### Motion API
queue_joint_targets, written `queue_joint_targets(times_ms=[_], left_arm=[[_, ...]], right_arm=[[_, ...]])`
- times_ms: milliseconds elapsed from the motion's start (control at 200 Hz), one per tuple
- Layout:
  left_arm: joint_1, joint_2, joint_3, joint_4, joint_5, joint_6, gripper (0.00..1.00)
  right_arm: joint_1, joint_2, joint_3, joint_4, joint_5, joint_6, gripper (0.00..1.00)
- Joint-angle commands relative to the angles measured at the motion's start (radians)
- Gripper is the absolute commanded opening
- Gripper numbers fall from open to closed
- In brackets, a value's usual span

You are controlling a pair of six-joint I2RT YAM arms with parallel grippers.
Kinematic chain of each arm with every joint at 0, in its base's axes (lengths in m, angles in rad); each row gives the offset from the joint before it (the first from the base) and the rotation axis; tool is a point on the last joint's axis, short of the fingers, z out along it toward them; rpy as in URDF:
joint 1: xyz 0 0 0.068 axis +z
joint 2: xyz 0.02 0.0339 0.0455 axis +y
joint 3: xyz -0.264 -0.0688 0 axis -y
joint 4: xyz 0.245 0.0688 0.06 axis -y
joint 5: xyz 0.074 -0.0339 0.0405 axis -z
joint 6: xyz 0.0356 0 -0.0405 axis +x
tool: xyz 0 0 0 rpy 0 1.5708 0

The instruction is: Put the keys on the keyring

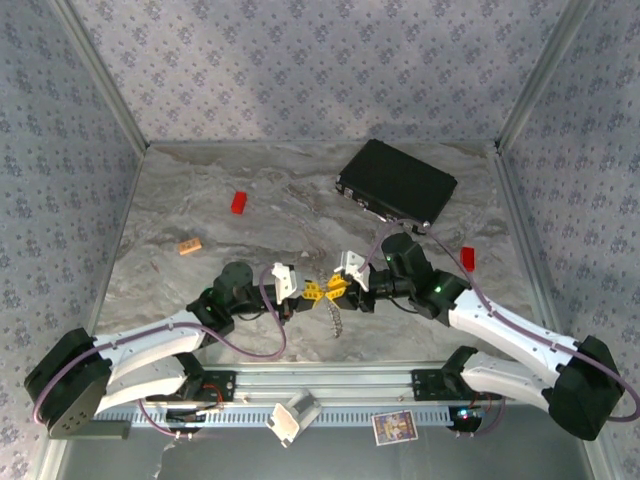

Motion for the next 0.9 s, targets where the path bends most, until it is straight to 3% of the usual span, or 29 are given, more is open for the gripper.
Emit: queue_joint_targets(times_ms=[0,105,220,245,330,395,545,894], left_arm=[[-0.004,0.0,0.0,0.092,0.041,-0.018,0.0],[-0.004,-0.002,-0.001,0.096,0.043,-0.02,0.0],[-0.004,-0.007,-0.001,0.087,0.038,-0.019,0.0],[-0.003,-0.01,0.002,0.075,0.031,-0.018,0.0],[-0.004,-0.027,0.015,0.002,-0.007,0.007,0.16],[-0.003,-0.042,0.034,-0.081,-0.031,0.041,0.23],[-0.004,-0.051,0.083,-0.234,-0.043,0.102,0.25],[-0.004,-0.021,0.126,-0.303,-0.008,0.135,0.23]], right_arm=[[-0.001,0.012,-0.007,0.032,-0.027,0.02,0.21],[-0.001,0.019,-0.001,0.034,-0.035,0.018,0.15],[-0.002,0.023,0.01,0.013,-0.045,0.004,0.0],[-0.003,0.022,0.014,0.001,-0.045,-0.003,0.0],[-0.002,0.018,0.033,-0.053,-0.033,-0.035,0.0],[-0.001,0.018,0.053,-0.1,-0.018,-0.064,0.0],[0.012,0.048,0.12,-0.231,0.033,-0.146,0.0],[0.07,0.132,0.228,-0.361,0.099,-0.229,0.0]])
